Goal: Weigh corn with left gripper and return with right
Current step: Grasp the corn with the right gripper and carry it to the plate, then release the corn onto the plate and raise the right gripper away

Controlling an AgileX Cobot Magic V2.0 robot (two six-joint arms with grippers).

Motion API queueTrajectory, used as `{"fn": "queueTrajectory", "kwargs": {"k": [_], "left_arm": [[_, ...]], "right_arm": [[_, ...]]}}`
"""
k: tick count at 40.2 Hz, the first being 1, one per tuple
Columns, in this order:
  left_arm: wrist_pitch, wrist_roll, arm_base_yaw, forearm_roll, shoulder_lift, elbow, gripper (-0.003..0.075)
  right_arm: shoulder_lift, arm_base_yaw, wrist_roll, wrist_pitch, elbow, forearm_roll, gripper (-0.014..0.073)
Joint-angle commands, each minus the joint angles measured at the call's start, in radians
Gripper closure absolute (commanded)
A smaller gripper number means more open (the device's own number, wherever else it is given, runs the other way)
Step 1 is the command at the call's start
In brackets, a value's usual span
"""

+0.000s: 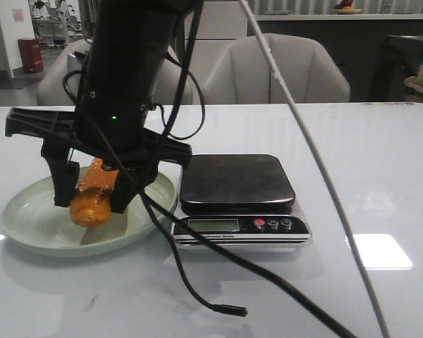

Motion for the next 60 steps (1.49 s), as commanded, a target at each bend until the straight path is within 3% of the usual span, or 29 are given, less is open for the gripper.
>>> {"fn": "queueTrajectory", "kwargs": {"k": [1, 4, 7, 13, 19, 35, 49, 60], "left_arm": [[-0.073, -0.003, 0.0, 0.002, 0.013, -0.026, 0.0589], [-0.073, -0.003, 0.0, 0.002, 0.013, -0.026, 0.0589], [-0.073, -0.003, 0.0, 0.002, 0.013, -0.026, 0.0589], [-0.073, -0.003, 0.0, 0.002, 0.013, -0.026, 0.0589], [-0.073, -0.003, 0.0, 0.002, 0.013, -0.026, 0.0589], [-0.073, -0.003, 0.0, 0.002, 0.013, -0.026, 0.0588], [-0.073, -0.003, 0.0, 0.002, 0.013, -0.026, 0.0588], [-0.073, -0.003, 0.0, 0.002, 0.013, -0.026, 0.0588]], "right_arm": [[-0.051, 0.002, -0.014, -0.08, -0.032, 0.018, 0.0193], [-0.045, 0.003, -0.014, -0.08, -0.033, 0.018, 0.006], [-0.044, 0.003, -0.014, -0.081, -0.033, 0.018, -0.0016], [-0.064, -0.008, -0.024, -0.063, -0.05, 0.012, -0.0013], [-0.118, -0.03, -0.115, -0.003, -0.076, 0.011, -0.0013], [-0.322, -0.164, -0.514, 0.241, -0.014, 0.063, -0.0013], [-0.634, -0.372, -0.777, 0.2, 0.329, 0.214, -0.0013], [-0.94, -0.491, -0.961, 0.043, 0.68, 0.364, -0.0013]]}}
